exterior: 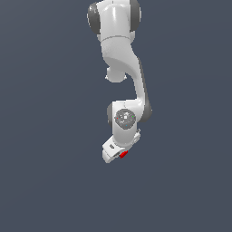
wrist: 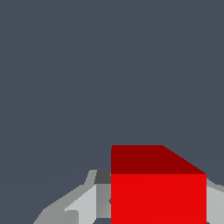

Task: Stack the red cube on top of the green cube.

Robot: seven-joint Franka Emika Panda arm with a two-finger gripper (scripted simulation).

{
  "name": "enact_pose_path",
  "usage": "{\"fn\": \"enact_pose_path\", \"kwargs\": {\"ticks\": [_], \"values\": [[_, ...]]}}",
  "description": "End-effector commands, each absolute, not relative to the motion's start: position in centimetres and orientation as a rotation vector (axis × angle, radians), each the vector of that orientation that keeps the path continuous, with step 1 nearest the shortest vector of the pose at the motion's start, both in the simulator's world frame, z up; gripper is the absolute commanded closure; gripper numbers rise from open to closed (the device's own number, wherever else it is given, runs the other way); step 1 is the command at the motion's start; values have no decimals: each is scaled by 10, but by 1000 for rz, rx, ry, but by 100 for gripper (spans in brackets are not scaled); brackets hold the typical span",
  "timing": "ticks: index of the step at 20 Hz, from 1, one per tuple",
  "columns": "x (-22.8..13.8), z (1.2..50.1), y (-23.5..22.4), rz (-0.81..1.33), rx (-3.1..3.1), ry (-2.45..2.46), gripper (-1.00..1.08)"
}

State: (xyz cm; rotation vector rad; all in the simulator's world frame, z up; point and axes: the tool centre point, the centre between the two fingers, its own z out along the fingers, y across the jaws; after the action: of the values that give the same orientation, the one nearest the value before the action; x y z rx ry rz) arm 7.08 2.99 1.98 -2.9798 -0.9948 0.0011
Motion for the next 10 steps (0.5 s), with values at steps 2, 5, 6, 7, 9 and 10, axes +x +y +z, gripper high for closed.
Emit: {"fn": "enact_pose_path", "kwargs": {"ticks": [2,5,6,7,9,10], "values": [[71,20,29,1,-2980,-994,108],[71,22,29,1,-2980,-994,108],[71,24,29,1,-2980,-994,108],[70,27,29,1,-2980,-994,108],[70,35,30,1,-2980,-995,108],[70,40,30,1,-2980,-995,108]]}}
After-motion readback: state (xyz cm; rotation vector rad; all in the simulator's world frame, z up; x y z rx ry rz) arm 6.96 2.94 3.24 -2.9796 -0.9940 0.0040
